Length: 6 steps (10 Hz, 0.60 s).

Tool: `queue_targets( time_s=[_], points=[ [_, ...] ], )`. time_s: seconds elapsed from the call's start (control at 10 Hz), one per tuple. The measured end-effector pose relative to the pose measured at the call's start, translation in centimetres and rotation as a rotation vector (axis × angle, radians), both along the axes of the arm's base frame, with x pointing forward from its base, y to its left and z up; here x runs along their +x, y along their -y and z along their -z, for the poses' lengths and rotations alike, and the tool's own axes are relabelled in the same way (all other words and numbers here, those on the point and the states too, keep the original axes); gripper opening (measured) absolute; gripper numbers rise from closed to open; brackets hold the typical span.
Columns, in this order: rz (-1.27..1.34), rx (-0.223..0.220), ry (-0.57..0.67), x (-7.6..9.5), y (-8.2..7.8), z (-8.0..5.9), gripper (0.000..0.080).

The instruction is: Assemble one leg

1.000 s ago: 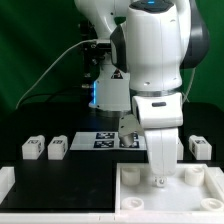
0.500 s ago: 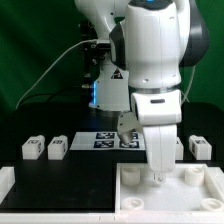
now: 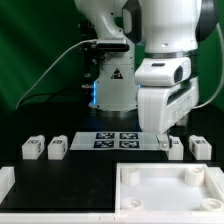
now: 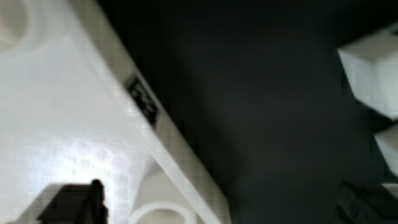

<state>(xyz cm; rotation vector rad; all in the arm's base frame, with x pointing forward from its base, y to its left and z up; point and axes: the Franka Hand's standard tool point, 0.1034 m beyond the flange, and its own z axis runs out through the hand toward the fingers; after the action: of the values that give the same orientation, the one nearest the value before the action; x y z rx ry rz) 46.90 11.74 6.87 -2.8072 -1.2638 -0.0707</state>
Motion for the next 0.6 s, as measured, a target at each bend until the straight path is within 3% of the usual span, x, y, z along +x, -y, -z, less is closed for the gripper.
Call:
queue_targets(
  time_s=[0.1, 0.2, 0.5, 0.6],
  points=[
    [0.117, 0.013, -0.008, -0.2, -1.3, -0.1, 0.0649],
    [0.237, 0.035, -0.023, -0.1, -1.3, -0.1, 0.0649],
    [0.512, 0.049, -0.054, -0.4, -1.9, 0.0, 0.0649],
    [0.717, 0.054, -0.082, -1.6, -3.4, 0.4, 0.0649]
  ],
)
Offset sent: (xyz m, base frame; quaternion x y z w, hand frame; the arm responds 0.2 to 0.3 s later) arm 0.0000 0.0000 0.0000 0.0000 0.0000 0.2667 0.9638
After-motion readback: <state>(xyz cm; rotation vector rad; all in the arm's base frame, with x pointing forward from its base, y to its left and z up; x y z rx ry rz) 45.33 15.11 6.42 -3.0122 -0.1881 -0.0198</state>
